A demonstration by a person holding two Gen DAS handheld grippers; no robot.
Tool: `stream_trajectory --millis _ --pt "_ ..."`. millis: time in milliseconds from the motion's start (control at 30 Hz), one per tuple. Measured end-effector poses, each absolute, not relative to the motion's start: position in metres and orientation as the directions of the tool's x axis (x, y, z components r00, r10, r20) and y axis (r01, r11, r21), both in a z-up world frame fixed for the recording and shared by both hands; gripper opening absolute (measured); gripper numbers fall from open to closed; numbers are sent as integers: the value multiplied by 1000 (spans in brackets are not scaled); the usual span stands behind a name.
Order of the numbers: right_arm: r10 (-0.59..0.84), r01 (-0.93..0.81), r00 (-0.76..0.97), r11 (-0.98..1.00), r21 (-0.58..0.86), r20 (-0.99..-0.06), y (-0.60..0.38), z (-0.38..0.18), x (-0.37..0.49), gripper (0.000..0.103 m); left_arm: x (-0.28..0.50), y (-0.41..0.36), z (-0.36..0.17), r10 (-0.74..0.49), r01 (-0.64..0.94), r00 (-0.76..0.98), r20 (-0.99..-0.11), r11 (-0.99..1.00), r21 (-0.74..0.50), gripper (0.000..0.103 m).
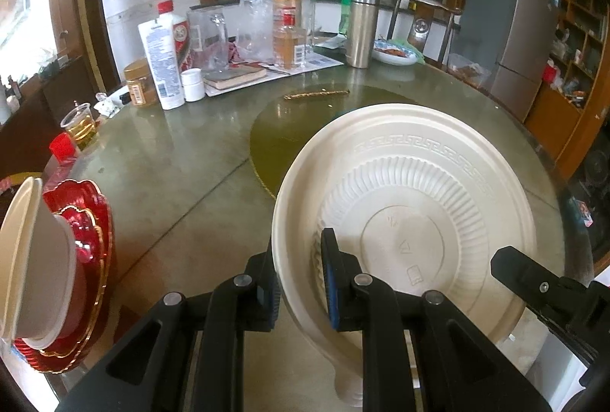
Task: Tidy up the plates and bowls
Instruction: 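Lift and carry the second bowl toward the red stack with both tools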
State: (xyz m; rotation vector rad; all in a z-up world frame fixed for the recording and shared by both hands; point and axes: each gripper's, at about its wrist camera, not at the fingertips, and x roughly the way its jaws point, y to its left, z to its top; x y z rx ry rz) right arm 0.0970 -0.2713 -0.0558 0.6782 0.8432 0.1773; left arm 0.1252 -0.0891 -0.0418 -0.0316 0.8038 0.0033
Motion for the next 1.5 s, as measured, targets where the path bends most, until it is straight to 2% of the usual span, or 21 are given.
stream_trajectory --millis 767,1500 --pt "508 -105 658 793 600 -556 -199 -9 102 10 96 -16 -2 67 -151 758 -649 986 -74 18" --pt "646 -351 564 751 559 -514 -96 33 97 10 52 82 32 181 -307 795 -579 943 -127 19"
